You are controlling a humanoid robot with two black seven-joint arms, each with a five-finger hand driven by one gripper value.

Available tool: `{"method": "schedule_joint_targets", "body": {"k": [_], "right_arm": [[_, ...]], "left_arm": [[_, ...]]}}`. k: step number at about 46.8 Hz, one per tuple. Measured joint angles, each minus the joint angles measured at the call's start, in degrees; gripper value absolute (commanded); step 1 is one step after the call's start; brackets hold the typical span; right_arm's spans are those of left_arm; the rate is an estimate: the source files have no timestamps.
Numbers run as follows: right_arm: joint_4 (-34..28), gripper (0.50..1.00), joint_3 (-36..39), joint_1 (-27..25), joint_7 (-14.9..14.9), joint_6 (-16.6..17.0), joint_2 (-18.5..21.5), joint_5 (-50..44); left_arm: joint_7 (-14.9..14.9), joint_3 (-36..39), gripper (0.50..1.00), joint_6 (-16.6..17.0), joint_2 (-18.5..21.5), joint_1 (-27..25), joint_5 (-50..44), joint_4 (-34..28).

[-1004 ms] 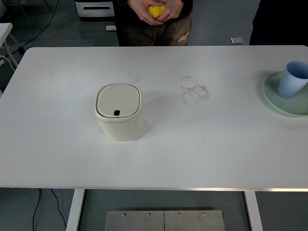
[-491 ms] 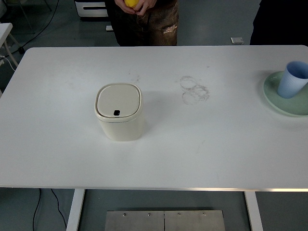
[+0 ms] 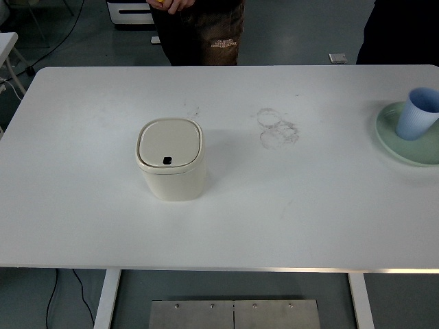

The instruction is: Close trash bin

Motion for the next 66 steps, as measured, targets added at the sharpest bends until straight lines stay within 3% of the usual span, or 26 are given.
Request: {"method": "schedule_joint_targets", "body": {"k": [31,53,66], "right_arm": [[0.00,0.991,0.00,0.00,0.00,0.00,0.00,0.00],[0.00,0.991,0.00,-0.02,0.00,0.00,0.00,0.00],[-0.01,0.991,0.00,0.04,0.00,0.00,0.00,0.00]], "left_arm": [[-0.08,0.07,1.000,-0.01,-1.08,-0.57,0.02,0.00],[-1.06,0.07,1.000,-0.53,-1.08,-3.11,0.56,-0.43],[-1.33,0.16,1.000,-0.72,-1.08,-7.12,1.31,-0.62]]}}
